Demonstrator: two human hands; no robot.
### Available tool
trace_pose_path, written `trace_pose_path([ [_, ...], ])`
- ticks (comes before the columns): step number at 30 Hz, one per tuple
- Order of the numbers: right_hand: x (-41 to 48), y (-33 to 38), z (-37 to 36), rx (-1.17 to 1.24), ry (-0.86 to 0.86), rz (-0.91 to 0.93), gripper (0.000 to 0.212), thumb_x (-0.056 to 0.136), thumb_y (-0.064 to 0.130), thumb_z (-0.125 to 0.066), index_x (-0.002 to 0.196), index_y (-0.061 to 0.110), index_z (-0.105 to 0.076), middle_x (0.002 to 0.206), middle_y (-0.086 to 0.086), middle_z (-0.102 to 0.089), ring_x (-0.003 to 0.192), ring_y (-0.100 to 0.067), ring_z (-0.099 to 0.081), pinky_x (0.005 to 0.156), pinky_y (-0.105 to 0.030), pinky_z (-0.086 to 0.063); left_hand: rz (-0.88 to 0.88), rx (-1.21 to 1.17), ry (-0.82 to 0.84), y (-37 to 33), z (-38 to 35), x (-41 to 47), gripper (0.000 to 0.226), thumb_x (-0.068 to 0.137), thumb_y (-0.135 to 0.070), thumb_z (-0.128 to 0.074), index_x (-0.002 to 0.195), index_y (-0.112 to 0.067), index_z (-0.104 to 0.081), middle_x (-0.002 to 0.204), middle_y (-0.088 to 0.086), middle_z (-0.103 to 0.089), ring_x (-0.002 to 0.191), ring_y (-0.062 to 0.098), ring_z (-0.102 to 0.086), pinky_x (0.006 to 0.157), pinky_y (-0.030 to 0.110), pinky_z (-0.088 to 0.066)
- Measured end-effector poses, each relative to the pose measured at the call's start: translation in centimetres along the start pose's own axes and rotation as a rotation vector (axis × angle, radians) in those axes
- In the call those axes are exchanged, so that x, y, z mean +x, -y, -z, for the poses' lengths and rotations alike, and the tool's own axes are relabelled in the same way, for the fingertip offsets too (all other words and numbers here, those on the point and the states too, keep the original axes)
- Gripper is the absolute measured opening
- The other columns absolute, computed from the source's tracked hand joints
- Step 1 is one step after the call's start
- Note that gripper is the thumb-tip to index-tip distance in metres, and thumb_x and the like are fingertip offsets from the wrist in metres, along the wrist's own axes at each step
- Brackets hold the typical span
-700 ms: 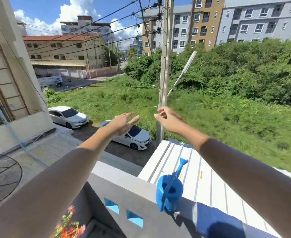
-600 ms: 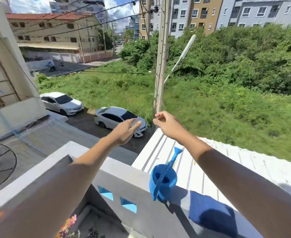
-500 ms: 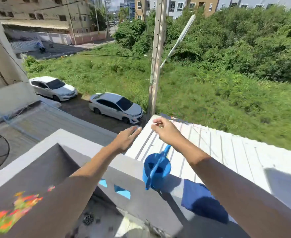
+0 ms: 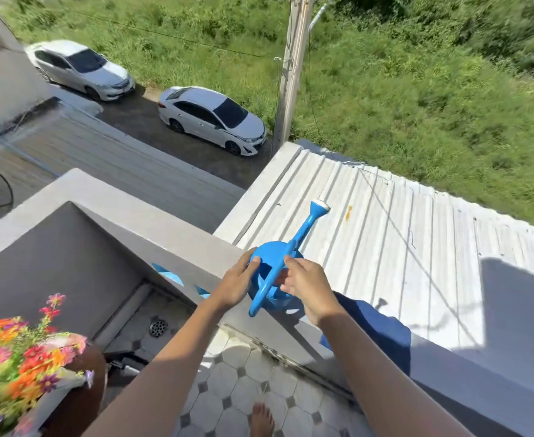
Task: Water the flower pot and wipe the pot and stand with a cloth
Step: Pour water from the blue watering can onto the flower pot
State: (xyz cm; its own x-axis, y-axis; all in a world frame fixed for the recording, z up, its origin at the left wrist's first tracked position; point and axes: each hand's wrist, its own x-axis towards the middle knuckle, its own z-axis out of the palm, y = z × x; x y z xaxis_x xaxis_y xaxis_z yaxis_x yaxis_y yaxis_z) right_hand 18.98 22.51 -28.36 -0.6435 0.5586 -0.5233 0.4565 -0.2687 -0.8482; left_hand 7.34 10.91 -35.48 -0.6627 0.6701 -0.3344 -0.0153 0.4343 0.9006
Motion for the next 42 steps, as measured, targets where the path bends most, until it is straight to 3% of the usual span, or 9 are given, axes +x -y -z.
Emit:
trace_pose_path([
  [3,-0.4,0.8,-0.7,0.186,0.072,-0.069,0.027,0.104,0.027,-0.046,0.113,0.007,-0.062,0.105,-0.021,-0.073,0.099,-0.032,-0.073,0.073,-0.032,-0.062,-0.017,-0.045,-0.011,0.1,-0.5,-0.2,0.039,0.097,-0.057,-0.033,0.132,-0.046,-0.048,0.135,-0.015,-0.057,0.127,0.01,-0.051,0.112,0.034,-0.033],
  [9,-0.6,1.6,-1.7,0.055,0.106,-0.076,0.025,0.104,0.026,-0.045,0.115,0.008,-0.06,0.1,-0.018,-0.071,0.099,-0.035,-0.072,0.066,-0.03,-0.061,-0.029,-0.09,-0.02,0.5,-0.5,-1.5,0.048,0.097,-0.057,-0.033,0.139,-0.035,-0.043,0.136,-0.01,-0.056,0.127,0.009,-0.052,0.113,0.037,-0.038],
  [12,-1.2,2.0,-3.2,-0.057,0.164,-0.034,0.025,0.103,0.025,-0.047,0.109,0.007,-0.062,0.089,-0.012,-0.071,0.082,-0.026,-0.073,0.065,-0.029,-0.06,-0.006,-0.13,-0.082,1.3,0.3,-3.5,0.043,0.1,-0.05,-0.036,0.137,-0.03,-0.044,0.127,-0.01,-0.061,0.119,0.003,-0.056,0.109,0.034,-0.041],
  [16,-2.8,2.0,-5.6,-0.179,0.21,0.045,0.028,0.098,0.028,-0.054,0.093,0.003,-0.065,0.076,-0.011,-0.07,0.069,-0.024,-0.068,0.076,-0.043,-0.059,-0.015,-0.176,-0.182,2.2,1.9,-7.5,0.04,0.099,-0.05,-0.041,0.132,-0.029,-0.045,0.121,-0.012,-0.064,0.109,-0.009,-0.058,0.095,0.017,-0.045],
  [21,-6.9,3.3,-9.2,-0.294,0.32,0.14,0.027,0.097,0.023,-0.059,0.075,0.007,-0.056,0.066,-0.012,-0.056,0.048,-0.019,-0.054,0.05,-0.028,-0.05,-0.036,-0.286,-0.363,2.7,4.9,-13.5,0.032,0.088,-0.046,-0.058,0.114,-0.028,-0.053,0.117,-0.002,-0.065,0.106,0.008,-0.063,0.091,0.024,-0.051],
  [24,-10.2,4.0,-12.2,-0.412,0.407,0.214,0.029,0.095,0.023,-0.06,0.07,0.009,-0.054,0.058,-0.006,-0.049,0.039,-0.013,-0.045,0.043,-0.027,-0.044,-0.102,-0.353,-0.428,2.5,7.3,-18.4,0.022,0.092,-0.026,-0.063,0.111,-0.032,-0.052,0.105,-0.002,-0.065,0.091,-0.001,-0.064,0.077,0.014,-0.05],
  [28,-15.7,5.2,-16.2,-0.666,0.472,0.358,0.028,0.088,0.032,-0.058,0.073,0.009,-0.055,0.057,-0.005,-0.052,0.045,-0.022,-0.048,0.049,-0.033,-0.044,-0.157,-0.346,-0.494,3.6,10.0,-24.6,0.045,0.085,-0.054,-0.061,0.126,-0.04,-0.047,0.12,-0.001,-0.061,0.11,0.012,-0.063,0.089,0.035,-0.056],
  [33,-20.6,6.0,-20.2,-0.914,0.478,0.574,0.035,0.093,0.032,-0.056,0.079,0.0,-0.056,0.061,-0.009,-0.053,0.05,-0.022,-0.05,0.058,-0.042,-0.051,-0.133,-0.346,-0.651,4.9,11.3,-29.6,0.053,0.085,-0.063,-0.058,0.129,-0.035,-0.047,0.119,0.0,-0.062,0.111,0.023,-0.063,0.089,0.053,-0.055],
  [42,-25.6,5.6,-26.2,-1.154,0.608,0.671,0.036,0.098,0.032,-0.054,0.097,-0.002,-0.065,0.07,-0.011,-0.053,0.056,-0.022,-0.048,0.057,-0.035,-0.045,-0.029,-0.525,-0.806,6.4,11.7,-35.7,0.068,0.076,-0.075,-0.056,0.125,-0.028,-0.047,0.119,-0.001,-0.064,0.108,0.019,-0.065,0.09,0.051,-0.054],
])
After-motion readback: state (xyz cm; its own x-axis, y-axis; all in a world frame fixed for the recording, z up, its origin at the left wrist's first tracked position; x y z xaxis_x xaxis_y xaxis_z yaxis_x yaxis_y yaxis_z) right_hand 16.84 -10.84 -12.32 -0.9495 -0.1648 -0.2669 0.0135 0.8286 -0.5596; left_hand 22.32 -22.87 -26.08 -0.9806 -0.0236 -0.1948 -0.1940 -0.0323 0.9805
